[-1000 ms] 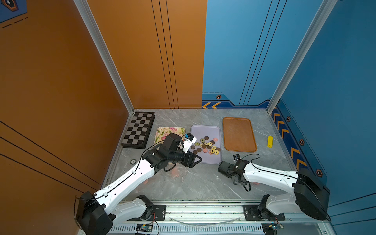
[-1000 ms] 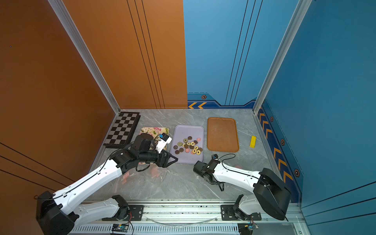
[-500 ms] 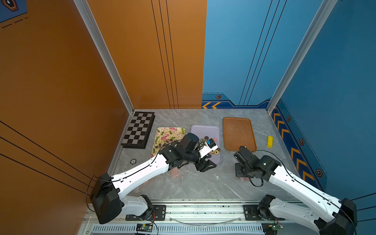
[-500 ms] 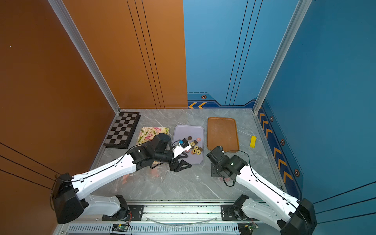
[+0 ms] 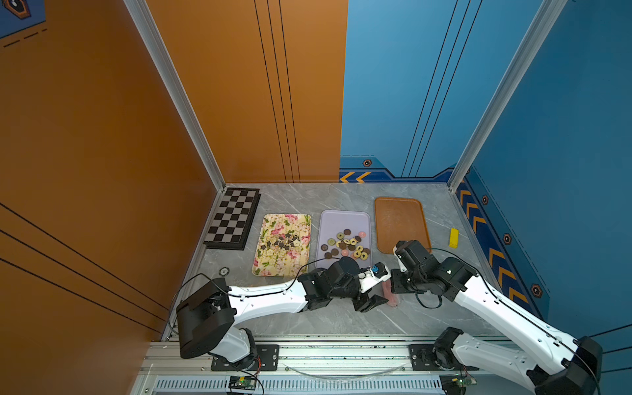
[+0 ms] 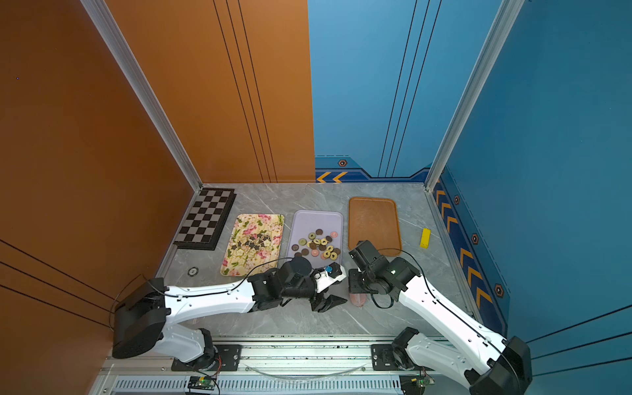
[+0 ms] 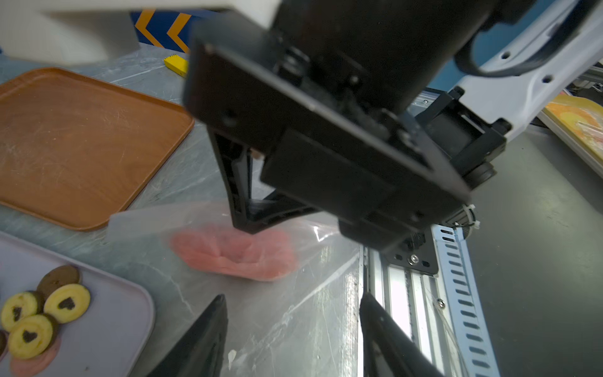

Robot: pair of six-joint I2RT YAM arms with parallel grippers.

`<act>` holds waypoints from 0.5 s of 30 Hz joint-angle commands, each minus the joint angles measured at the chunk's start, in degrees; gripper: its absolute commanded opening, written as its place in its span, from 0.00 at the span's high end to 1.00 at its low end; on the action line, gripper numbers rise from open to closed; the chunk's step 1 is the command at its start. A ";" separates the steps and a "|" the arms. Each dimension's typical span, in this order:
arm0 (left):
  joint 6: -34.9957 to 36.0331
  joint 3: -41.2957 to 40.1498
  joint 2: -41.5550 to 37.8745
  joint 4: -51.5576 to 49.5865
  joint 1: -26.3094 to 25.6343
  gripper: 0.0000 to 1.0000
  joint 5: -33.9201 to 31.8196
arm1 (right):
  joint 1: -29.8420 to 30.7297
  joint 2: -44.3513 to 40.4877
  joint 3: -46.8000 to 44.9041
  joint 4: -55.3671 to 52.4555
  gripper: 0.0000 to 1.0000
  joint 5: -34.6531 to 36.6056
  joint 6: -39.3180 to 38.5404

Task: Pour cookies out of the ziploc bag
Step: Open the ziploc bag at the center of the board.

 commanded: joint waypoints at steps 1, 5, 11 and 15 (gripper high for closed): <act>-0.49 -1.52 2.82 10.48 0.23 0.36 -3.01 | -0.07 -0.76 -0.06 2.44 1.00 -1.48 -0.90; 0.67 0.24 6.77 10.70 0.14 0.37 -2.59 | -0.43 -2.17 -1.55 4.56 1.00 -3.80 -0.51; 2.41 1.10 10.20 13.20 0.62 0.37 -3.47 | -0.88 -2.93 -3.11 6.31 1.00 -6.08 0.06; 3.61 0.97 12.36 13.49 1.01 0.40 -2.71 | -0.97 -3.43 -2.74 6.61 1.00 -6.58 0.05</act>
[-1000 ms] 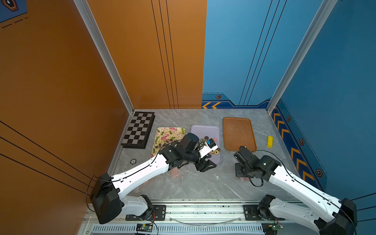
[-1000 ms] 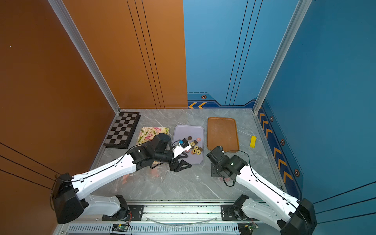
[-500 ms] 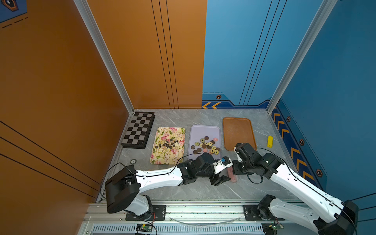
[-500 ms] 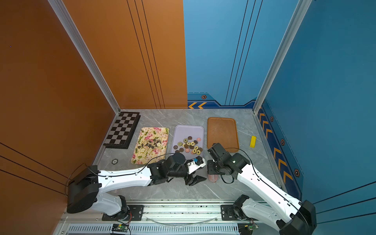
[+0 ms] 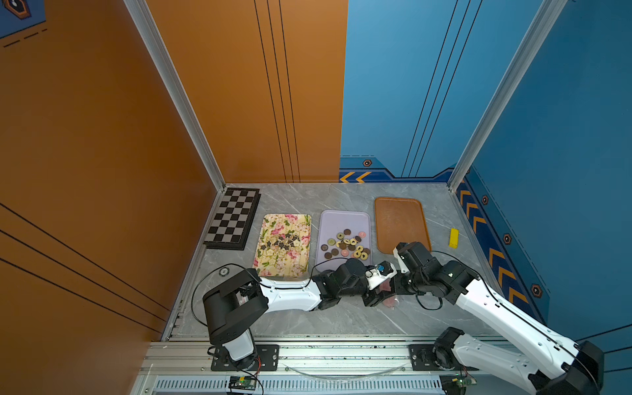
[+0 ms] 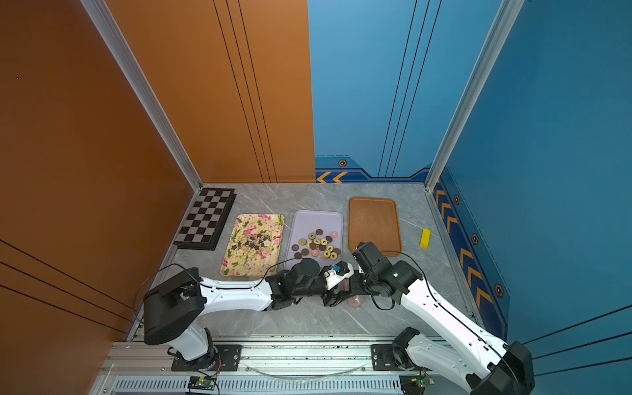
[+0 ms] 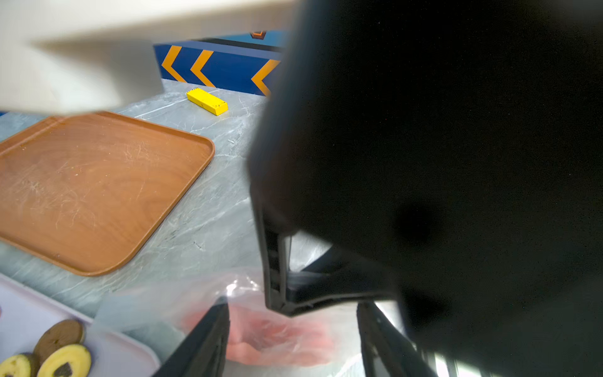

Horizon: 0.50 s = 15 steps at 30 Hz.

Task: Pour cookies out of the ziploc bag
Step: Open the ziploc bag at the center of the board.

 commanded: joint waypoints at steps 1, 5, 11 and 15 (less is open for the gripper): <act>1.71 0.22 2.81 -0.98 0.72 0.40 -0.64 | 0.56 -1.66 0.72 3.60 1.00 -3.32 -0.06; 1.63 -1.03 3.37 -0.20 1.26 0.41 -0.24 | 0.14 -2.44 0.68 3.49 1.00 -4.33 -0.19; 2.52 -3.03 3.59 -0.20 1.95 0.42 -0.35 | -0.22 -3.24 0.10 3.52 1.00 -4.82 -0.26; 3.02 -4.42 3.29 -0.11 2.27 0.42 -0.81 | -0.53 -4.02 -0.13 3.40 1.00 -4.60 -0.40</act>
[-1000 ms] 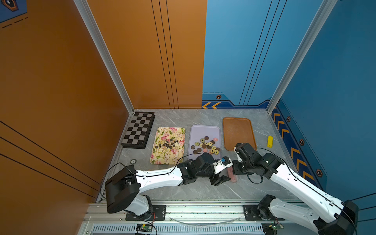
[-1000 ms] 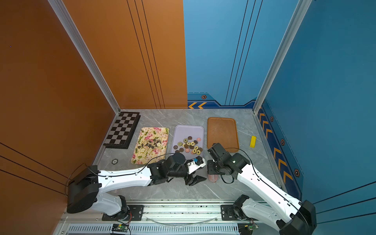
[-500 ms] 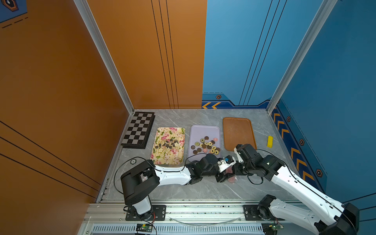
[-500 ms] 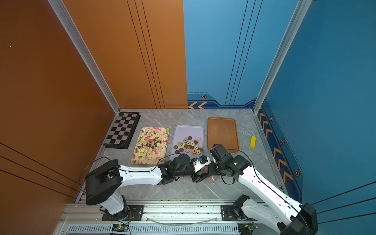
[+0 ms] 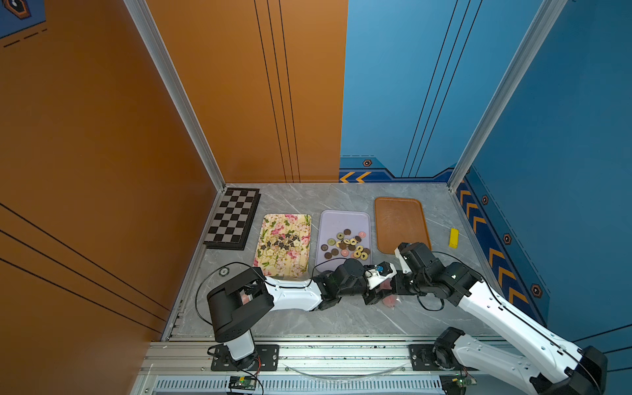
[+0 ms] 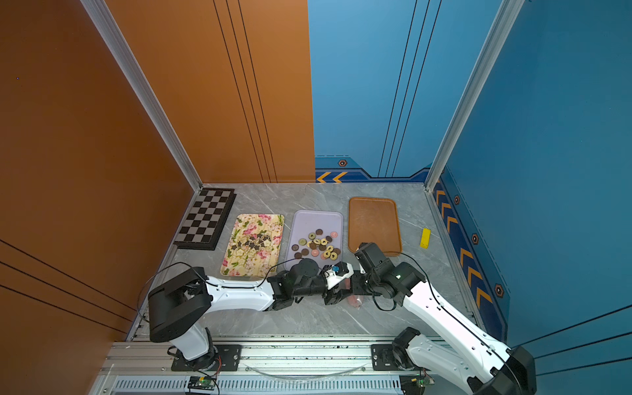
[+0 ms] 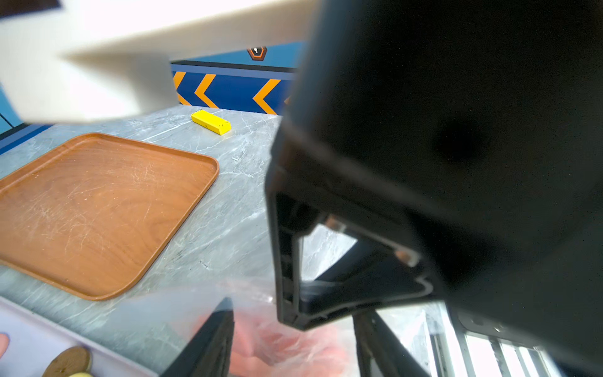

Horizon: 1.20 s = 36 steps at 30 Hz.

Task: Pour cookies out of the ziploc bag
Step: Open the ziploc bag at the center of the board.

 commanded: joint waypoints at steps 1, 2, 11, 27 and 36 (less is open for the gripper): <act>1.07 -2.55 2.15 -5.88 1.35 0.42 -1.56 | -0.16 -2.44 0.36 3.45 1.00 -3.71 -0.60; 1.36 -2.51 2.47 -5.88 1.46 0.42 -1.41 | -0.27 -2.53 0.29 3.52 1.00 -3.91 -0.74; 2.19 -1.04 5.40 -4.51 1.52 0.42 -2.00 | -1.57 -3.75 -0.98 5.40 1.00 -6.78 -0.20; -2.12 -4.90 2.21 6.34 0.39 0.40 -3.12 | -6.73 -7.01 -10.39 16.89 1.00 -17.30 4.29; -1.58 -4.15 2.78 6.51 -0.92 0.52 -4.85 | -7.55 -7.45 -11.40 17.97 1.00 -18.18 5.10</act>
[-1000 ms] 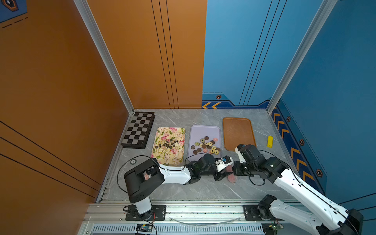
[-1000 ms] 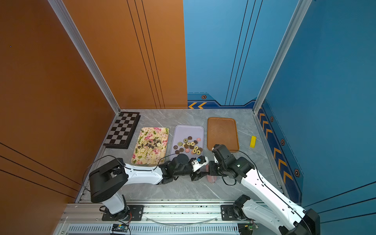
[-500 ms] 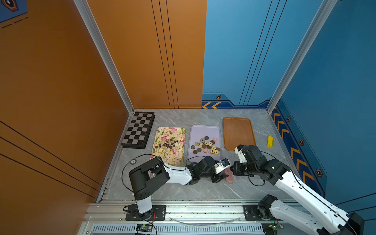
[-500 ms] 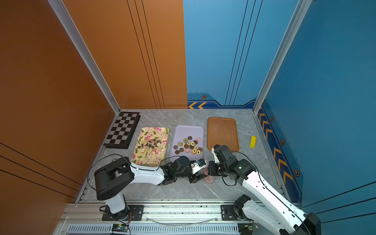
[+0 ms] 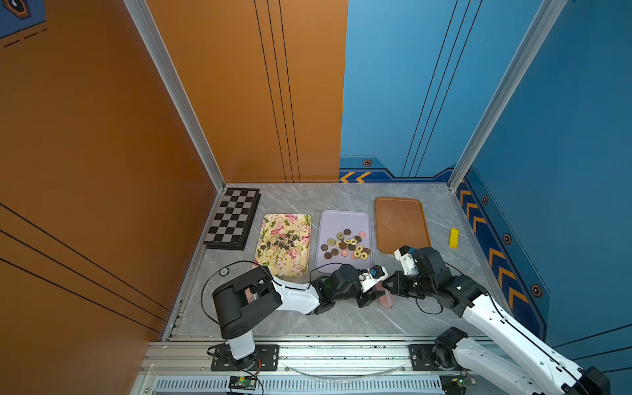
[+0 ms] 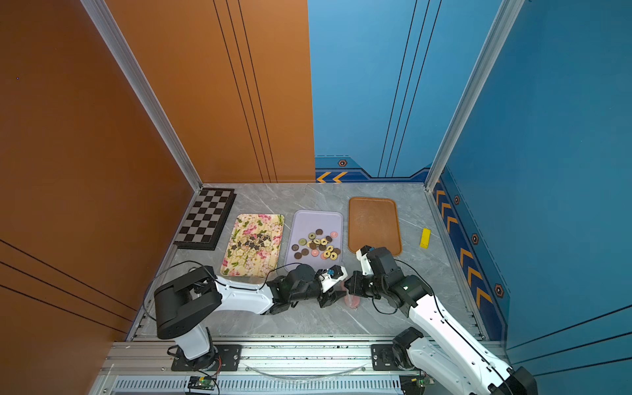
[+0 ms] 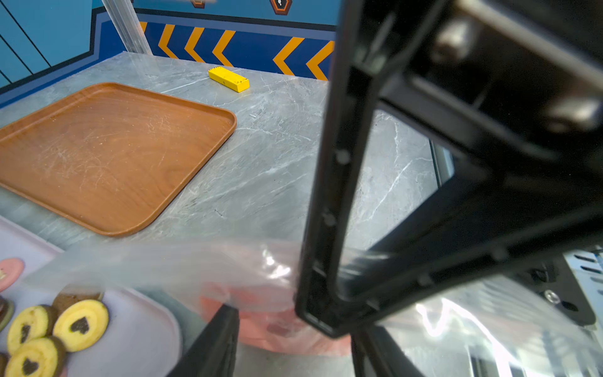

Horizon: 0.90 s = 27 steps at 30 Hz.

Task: Pour cookies out of the ziploc bag
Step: Open the ziploc bag at the center of the board.

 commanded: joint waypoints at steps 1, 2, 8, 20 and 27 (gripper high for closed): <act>-0.17 0.76 0.24 1.23 -1.06 0.55 -1.67 | -0.54 -0.77 -0.43 2.51 1.00 -1.17 0.96; -0.17 0.54 0.04 1.28 -1.22 0.59 -2.24 | -0.67 -0.69 -0.67 2.51 1.00 -1.17 0.96; -0.48 -0.37 0.10 2.52 -1.81 0.80 -5.11 | -0.73 -0.06 -1.07 2.69 1.00 -1.43 1.15; -2.27 -2.55 0.17 6.30 -1.20 1.00 -6.83 | -1.73 -1.94 -1.37 2.04 0.77 -0.54 1.69; -3.71 -5.07 -1.00 6.30 -0.76 1.00 -8.16 | -3.90 -5.81 1.35 -5.56 0.48 9.53 -1.14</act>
